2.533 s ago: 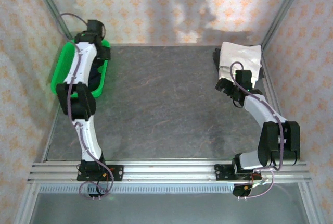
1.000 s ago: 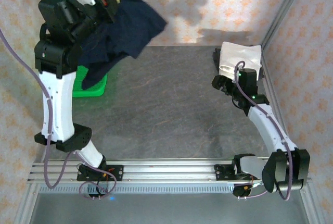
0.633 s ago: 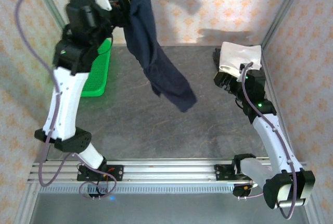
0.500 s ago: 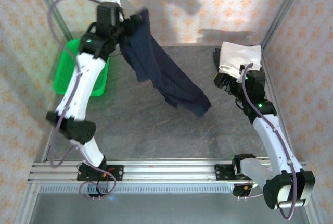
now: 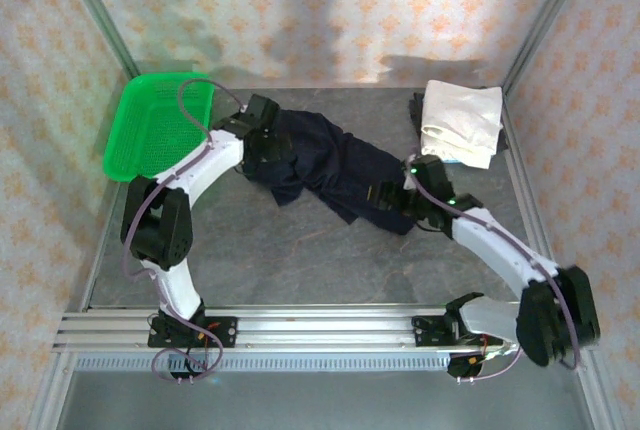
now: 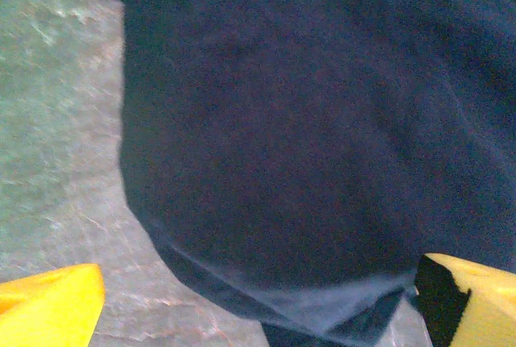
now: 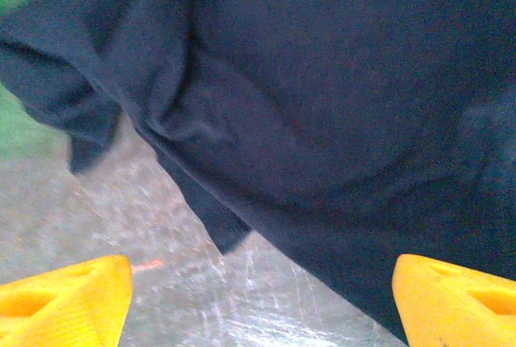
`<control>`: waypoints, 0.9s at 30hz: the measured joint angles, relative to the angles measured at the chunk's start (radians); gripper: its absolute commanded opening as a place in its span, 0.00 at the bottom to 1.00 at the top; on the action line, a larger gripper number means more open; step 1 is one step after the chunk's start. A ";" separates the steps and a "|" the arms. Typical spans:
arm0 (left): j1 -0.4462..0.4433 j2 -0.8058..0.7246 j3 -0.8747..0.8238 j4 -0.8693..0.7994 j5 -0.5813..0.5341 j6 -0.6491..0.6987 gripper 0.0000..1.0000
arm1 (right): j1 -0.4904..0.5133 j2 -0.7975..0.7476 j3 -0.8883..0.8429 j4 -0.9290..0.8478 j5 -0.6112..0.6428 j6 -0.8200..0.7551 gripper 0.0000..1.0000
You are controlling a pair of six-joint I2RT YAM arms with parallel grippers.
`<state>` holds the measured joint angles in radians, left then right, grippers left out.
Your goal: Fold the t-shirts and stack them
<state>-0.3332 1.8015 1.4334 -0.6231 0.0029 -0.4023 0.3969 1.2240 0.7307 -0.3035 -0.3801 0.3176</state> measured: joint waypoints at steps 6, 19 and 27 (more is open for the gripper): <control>-0.077 -0.003 -0.223 0.152 0.068 -0.061 0.92 | 0.104 0.166 0.006 -0.042 0.147 -0.003 0.77; -0.099 0.018 -0.335 0.271 0.067 -0.127 0.67 | 0.338 0.272 0.157 -0.037 0.317 0.012 0.62; -0.096 0.036 -0.335 0.279 0.062 -0.115 0.43 | 0.366 0.506 0.271 0.005 0.310 0.012 0.51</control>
<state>-0.4294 1.8374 1.0988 -0.3439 0.0647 -0.5171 0.7628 1.7302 1.0016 -0.2985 -0.0704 0.3298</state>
